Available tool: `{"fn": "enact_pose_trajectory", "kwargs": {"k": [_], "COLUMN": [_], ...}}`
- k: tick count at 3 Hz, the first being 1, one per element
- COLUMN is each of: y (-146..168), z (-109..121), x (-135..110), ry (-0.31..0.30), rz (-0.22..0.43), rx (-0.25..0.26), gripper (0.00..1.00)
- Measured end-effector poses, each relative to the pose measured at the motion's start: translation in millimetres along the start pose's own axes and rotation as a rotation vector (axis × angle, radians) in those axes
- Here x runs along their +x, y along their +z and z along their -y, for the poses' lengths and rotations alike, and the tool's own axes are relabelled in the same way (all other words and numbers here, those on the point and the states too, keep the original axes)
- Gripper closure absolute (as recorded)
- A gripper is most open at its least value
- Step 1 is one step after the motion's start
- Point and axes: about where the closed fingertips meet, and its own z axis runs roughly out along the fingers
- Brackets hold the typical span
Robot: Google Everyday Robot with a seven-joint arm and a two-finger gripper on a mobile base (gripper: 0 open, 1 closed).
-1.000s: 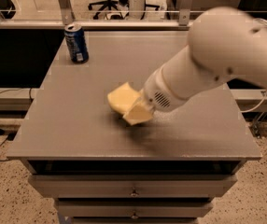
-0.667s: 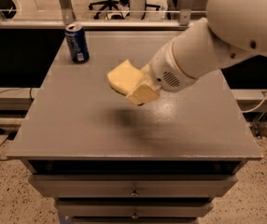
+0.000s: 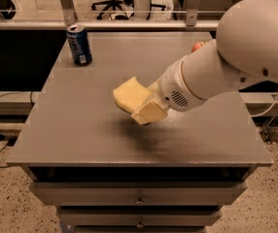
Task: Move sponge near pepsi can
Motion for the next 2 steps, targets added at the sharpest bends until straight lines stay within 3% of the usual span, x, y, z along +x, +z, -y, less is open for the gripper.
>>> {"fn": "enact_pose_trajectory", "kwargs": {"k": [1,2], "y": [19.4,30.1], "z": [11.9,22.2], "x": [-10.1,-19.2], "ry": [-0.015,-0.027], "rz": [0.058,0.099], "rx": [0.028,0.046], "gripper": [0.94,1.00]}}
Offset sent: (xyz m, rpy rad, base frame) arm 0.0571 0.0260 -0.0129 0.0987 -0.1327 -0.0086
